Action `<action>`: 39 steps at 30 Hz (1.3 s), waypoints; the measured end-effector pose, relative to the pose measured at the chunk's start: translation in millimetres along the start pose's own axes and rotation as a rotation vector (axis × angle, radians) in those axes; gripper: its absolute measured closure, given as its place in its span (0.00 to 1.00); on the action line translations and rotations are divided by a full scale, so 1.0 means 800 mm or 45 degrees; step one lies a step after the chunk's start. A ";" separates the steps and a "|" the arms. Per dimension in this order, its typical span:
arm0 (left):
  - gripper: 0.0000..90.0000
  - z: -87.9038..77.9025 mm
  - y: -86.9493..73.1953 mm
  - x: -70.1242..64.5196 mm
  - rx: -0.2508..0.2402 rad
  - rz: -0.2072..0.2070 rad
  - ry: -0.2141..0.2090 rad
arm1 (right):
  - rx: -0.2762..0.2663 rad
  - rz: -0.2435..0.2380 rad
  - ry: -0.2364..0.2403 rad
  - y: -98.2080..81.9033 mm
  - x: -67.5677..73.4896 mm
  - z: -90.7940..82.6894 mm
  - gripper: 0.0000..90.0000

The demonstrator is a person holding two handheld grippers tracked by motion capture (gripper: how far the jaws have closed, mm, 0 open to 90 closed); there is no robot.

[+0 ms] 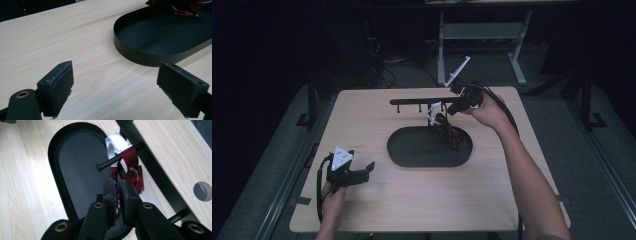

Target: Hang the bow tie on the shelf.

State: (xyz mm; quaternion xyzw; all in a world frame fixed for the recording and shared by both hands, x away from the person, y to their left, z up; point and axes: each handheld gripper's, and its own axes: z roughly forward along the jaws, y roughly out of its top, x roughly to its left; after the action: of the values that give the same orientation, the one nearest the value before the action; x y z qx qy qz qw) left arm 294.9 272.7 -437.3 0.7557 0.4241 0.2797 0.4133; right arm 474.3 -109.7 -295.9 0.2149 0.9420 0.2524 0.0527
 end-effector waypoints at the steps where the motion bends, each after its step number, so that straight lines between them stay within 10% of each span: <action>1: 0.15 0.000 0.000 0.000 -0.001 0.006 -0.001 | -0.003 -0.006 0.005 -0.001 0.000 0.000 0.91; 39: 0.15 0.000 0.000 -0.002 -0.007 0.007 -0.004 | -0.040 0.002 0.095 -0.045 0.025 0.001 0.85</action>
State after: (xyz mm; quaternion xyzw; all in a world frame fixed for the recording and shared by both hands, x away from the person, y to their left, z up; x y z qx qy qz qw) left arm 294.3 271.5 -437.4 0.7562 0.4205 0.2808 0.4153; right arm 442.9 -128.5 -314.6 0.2051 0.9391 0.2751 0.0208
